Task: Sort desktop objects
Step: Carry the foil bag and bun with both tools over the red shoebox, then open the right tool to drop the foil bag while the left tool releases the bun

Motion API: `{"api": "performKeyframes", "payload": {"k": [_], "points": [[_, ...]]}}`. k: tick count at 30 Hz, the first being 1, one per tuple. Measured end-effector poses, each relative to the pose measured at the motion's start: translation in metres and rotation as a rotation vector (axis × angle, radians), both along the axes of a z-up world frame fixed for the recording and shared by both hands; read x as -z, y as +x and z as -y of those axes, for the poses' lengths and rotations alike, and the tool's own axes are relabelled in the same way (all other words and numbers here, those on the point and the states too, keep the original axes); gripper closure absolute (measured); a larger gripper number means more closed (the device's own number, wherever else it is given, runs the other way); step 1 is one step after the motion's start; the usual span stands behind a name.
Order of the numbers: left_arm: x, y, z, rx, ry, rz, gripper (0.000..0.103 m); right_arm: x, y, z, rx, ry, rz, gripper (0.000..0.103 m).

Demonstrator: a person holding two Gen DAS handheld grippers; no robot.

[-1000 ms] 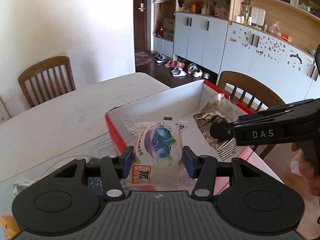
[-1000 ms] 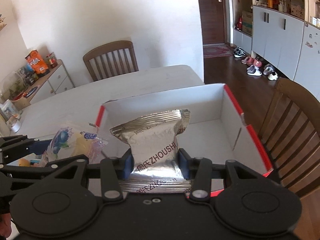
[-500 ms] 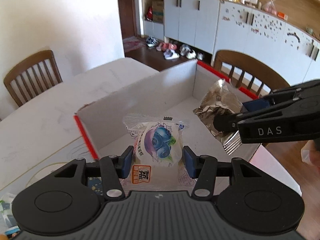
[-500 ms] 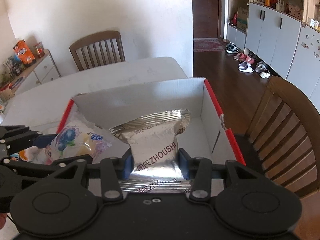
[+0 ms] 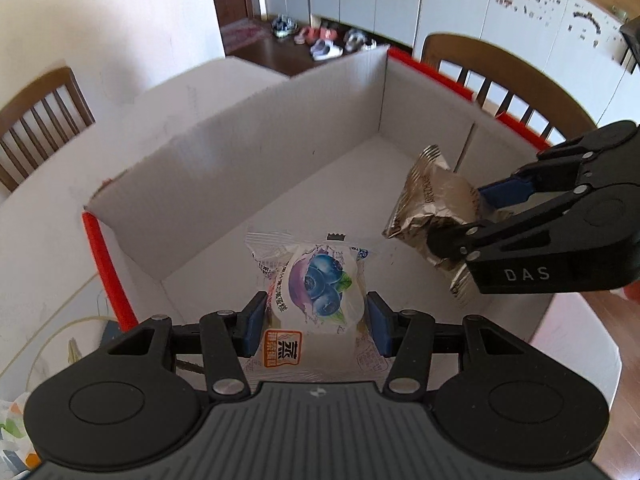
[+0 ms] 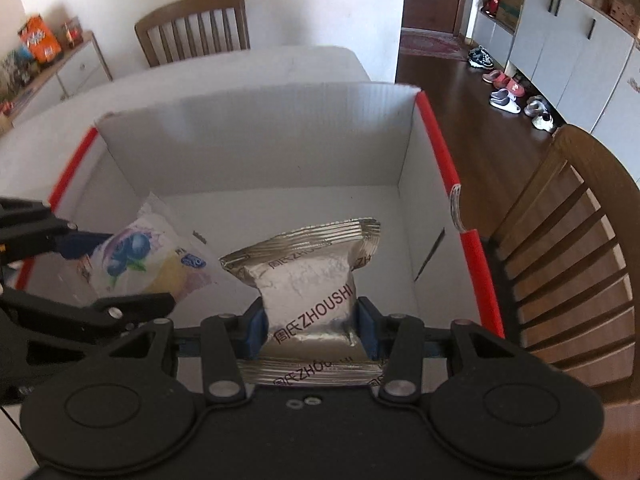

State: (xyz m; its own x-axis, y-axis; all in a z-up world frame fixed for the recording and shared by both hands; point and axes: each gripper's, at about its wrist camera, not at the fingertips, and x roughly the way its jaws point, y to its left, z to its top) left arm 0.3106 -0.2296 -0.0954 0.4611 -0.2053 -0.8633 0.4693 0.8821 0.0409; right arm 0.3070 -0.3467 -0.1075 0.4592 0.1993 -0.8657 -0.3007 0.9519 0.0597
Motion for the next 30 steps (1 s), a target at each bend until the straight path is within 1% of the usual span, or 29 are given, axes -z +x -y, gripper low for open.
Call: {"api": "performKeyframes", "payload": {"k": [8,10,15,22,30], "points": [[0.014,0.012,0.003,0.014,0.054,-0.071,0.052,0.021,0.009,-0.011,-0.046,-0.056,-0.068,0.058],[0.016,0.014,0.005,0.021,0.069,-0.086,0.052,0.025,0.01,-0.013,-0.057,-0.077,-0.078,0.058],[0.02,0.017,0.008,0.029,0.101,-0.133,0.051,0.028,0.014,-0.012,-0.062,-0.087,-0.09,0.058],[0.02,0.019,0.011,0.028,0.098,-0.152,0.051,0.027,0.013,-0.013,-0.065,-0.095,-0.098,0.057],[0.015,0.012,0.005,0.014,0.062,-0.132,0.051,0.024,0.015,-0.01,-0.055,-0.098,-0.085,0.055]]}}
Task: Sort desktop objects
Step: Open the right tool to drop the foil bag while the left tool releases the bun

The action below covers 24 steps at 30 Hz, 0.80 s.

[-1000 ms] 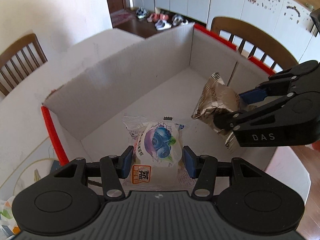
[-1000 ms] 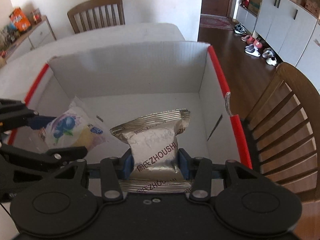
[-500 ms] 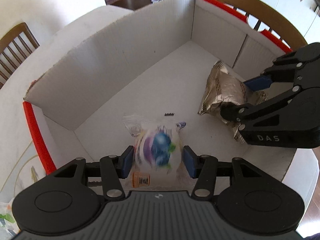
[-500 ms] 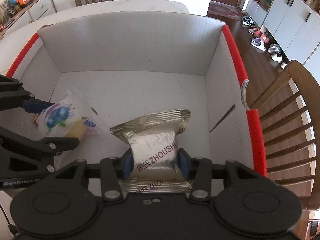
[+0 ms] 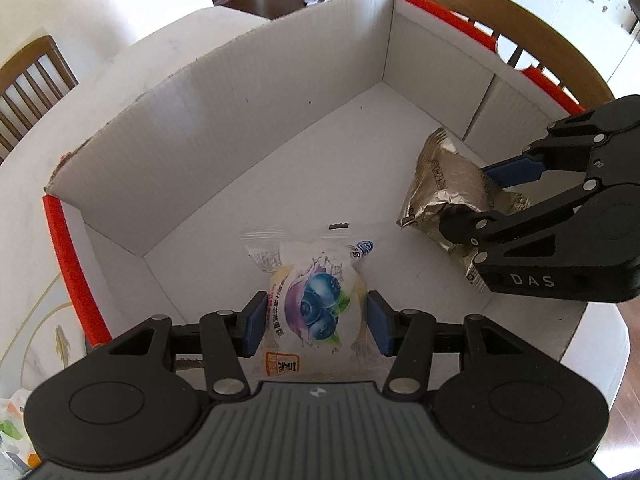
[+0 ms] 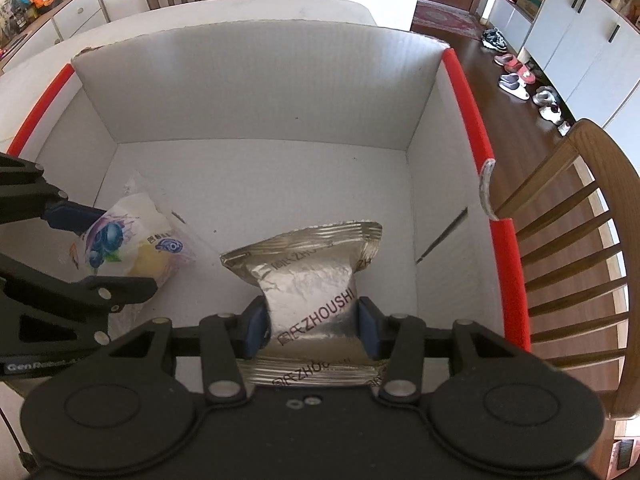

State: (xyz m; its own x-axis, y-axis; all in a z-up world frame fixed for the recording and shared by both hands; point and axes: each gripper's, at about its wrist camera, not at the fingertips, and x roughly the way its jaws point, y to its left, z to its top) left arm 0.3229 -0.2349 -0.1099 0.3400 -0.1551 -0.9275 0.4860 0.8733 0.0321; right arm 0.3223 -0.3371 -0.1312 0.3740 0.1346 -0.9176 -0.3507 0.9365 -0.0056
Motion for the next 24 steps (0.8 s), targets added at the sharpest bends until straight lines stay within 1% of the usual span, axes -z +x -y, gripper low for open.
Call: {"api": "performKeyframes", "payload": {"k": [3,4,5,7,10,12,13,16,19,20,21,22,24], "points": [[-0.007,-0.002,-0.003,-0.015,-0.018,0.021,0.051,-0.006,-0.002,0.003,0.001,0.011,0.017,0.052],[-0.009,-0.003,-0.003,-0.02,-0.024,0.028,0.048,-0.009,-0.002,0.004,-0.001,0.019,0.023,0.051],[-0.012,-0.004,-0.004,-0.027,-0.03,0.041,0.043,-0.012,-0.004,0.005,-0.002,0.026,0.031,0.05],[-0.016,-0.003,-0.007,-0.031,-0.042,0.053,0.039,-0.017,-0.005,0.005,-0.007,0.033,0.041,0.046],[-0.019,-0.006,-0.009,-0.032,-0.054,0.064,0.038,-0.023,-0.009,0.008,-0.005,0.052,0.052,0.042],[-0.023,-0.01,-0.012,-0.036,-0.061,0.075,0.033,-0.028,-0.01,0.011,-0.002,0.068,0.06,0.039],[-0.025,-0.011,-0.015,-0.038,-0.067,0.08,0.031,-0.031,-0.011,0.013,-0.001,0.076,0.065,0.039],[-0.033,-0.017,-0.017,-0.045,-0.091,0.094,0.03,-0.041,-0.014,0.018,-0.002,0.104,0.076,0.039],[-0.038,-0.02,-0.017,-0.047,-0.107,0.118,0.02,-0.048,-0.02,0.02,-0.003,0.126,0.084,0.038],[-0.032,-0.02,-0.013,-0.048,-0.11,0.128,0.02,-0.051,-0.021,0.022,-0.004,0.138,0.087,0.033],[-0.032,-0.021,-0.013,-0.052,-0.114,0.135,0.02,-0.054,-0.023,0.022,-0.005,0.151,0.09,0.024],[-0.034,-0.022,-0.014,-0.055,-0.122,0.139,0.02,-0.058,-0.024,0.024,-0.007,0.165,0.097,0.022],[-0.038,-0.025,-0.017,-0.064,-0.143,0.148,0.02,-0.067,-0.026,0.025,-0.013,0.187,0.107,0.022]]}}
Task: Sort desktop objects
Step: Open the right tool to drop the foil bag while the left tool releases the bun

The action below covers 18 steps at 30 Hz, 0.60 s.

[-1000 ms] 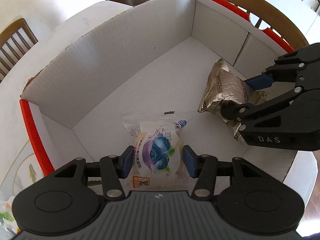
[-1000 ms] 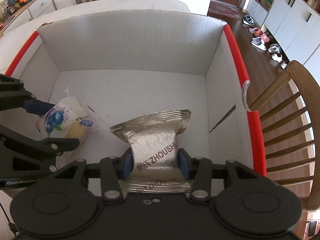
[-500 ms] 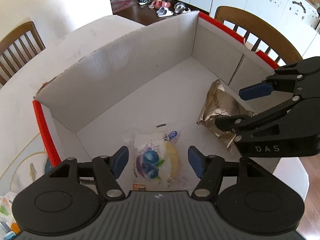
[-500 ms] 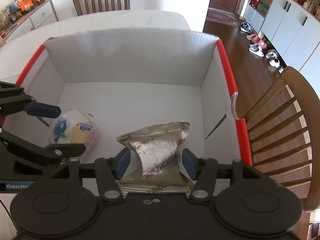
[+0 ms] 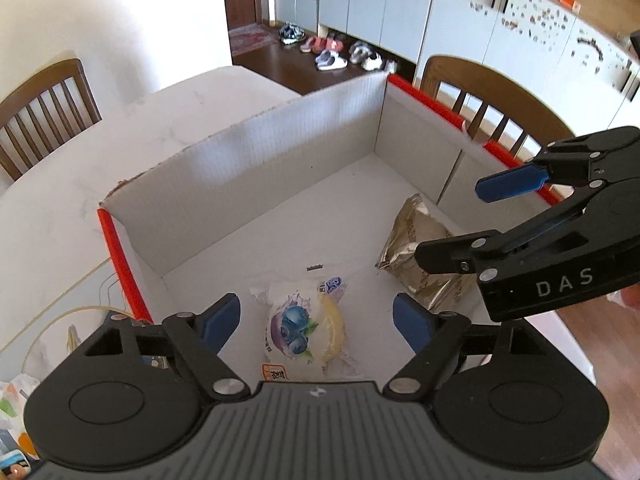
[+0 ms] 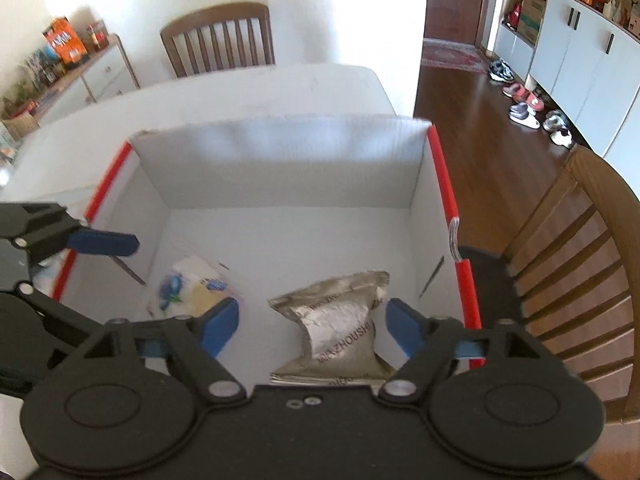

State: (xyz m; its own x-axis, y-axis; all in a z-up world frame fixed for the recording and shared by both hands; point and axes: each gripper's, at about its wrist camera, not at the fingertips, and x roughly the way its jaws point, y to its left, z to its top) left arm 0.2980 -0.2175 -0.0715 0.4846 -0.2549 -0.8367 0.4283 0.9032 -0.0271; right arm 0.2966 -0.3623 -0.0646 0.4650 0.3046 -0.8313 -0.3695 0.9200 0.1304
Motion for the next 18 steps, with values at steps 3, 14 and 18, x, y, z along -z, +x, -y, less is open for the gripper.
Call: {"api": "performKeyframes", "payload": {"k": [3,14,18], "points": [[-0.004,-0.004,-0.005,-0.014,-0.029,0.012,0.019,-0.012,-0.003,0.001,-0.008,0.031,0.014,0.018],[-0.026,-0.025,-0.025,-0.066,-0.082,0.104,0.019,-0.035,-0.024,0.002,-0.02,0.113,0.062,0.006],[-0.036,-0.034,-0.035,-0.071,-0.118,0.129,0.019,-0.045,-0.032,-0.003,0.007,0.143,0.082,0.006]]}}
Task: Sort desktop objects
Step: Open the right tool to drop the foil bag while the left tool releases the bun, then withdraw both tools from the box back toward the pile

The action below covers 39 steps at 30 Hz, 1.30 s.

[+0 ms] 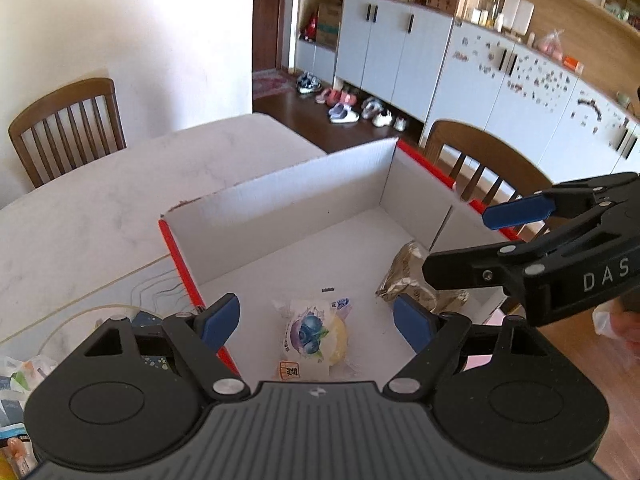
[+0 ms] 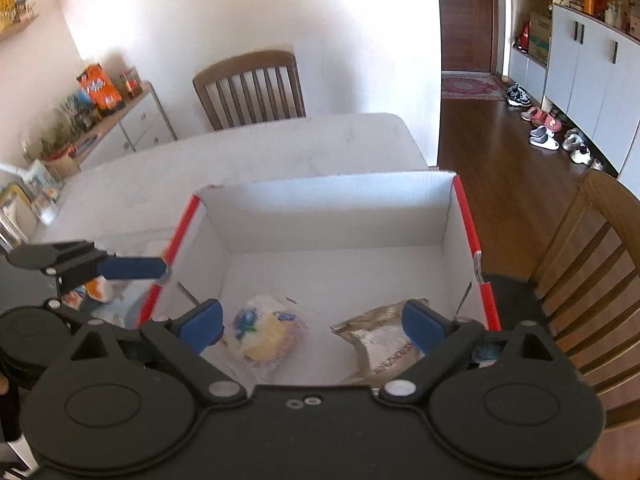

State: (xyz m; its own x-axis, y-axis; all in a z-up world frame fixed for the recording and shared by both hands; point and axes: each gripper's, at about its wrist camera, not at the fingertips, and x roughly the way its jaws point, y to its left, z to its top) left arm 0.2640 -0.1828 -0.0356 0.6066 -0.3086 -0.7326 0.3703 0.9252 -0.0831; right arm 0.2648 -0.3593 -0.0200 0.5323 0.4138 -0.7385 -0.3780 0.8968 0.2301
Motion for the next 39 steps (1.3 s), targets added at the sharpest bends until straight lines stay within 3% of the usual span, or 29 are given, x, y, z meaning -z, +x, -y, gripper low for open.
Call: {"api": "performKeyframes", "payload": {"k": [13,15,17,18,39], "points": [[-0.017,-0.036,-0.05,-0.008,-0.026,0.07,0.019,-0.012,-0.022,-0.03,0.081,0.007,0.026,0.005],[-0.018,-0.043,-0.062,-0.017,-0.028,0.08,0.016,-0.011,-0.026,-0.039,0.075,-0.003,0.029,0.004],[-0.019,-0.05,-0.074,-0.027,-0.039,0.09,0.002,-0.011,-0.031,-0.05,0.069,-0.017,0.036,0.004],[-0.02,-0.053,-0.08,-0.034,-0.039,0.096,0.0,-0.01,-0.033,-0.055,0.066,-0.021,0.039,0.003],[-0.002,-0.132,-0.209,-0.151,-0.021,0.12,0.0,0.004,-0.084,-0.178,-0.036,-0.061,0.017,0.003]]}}
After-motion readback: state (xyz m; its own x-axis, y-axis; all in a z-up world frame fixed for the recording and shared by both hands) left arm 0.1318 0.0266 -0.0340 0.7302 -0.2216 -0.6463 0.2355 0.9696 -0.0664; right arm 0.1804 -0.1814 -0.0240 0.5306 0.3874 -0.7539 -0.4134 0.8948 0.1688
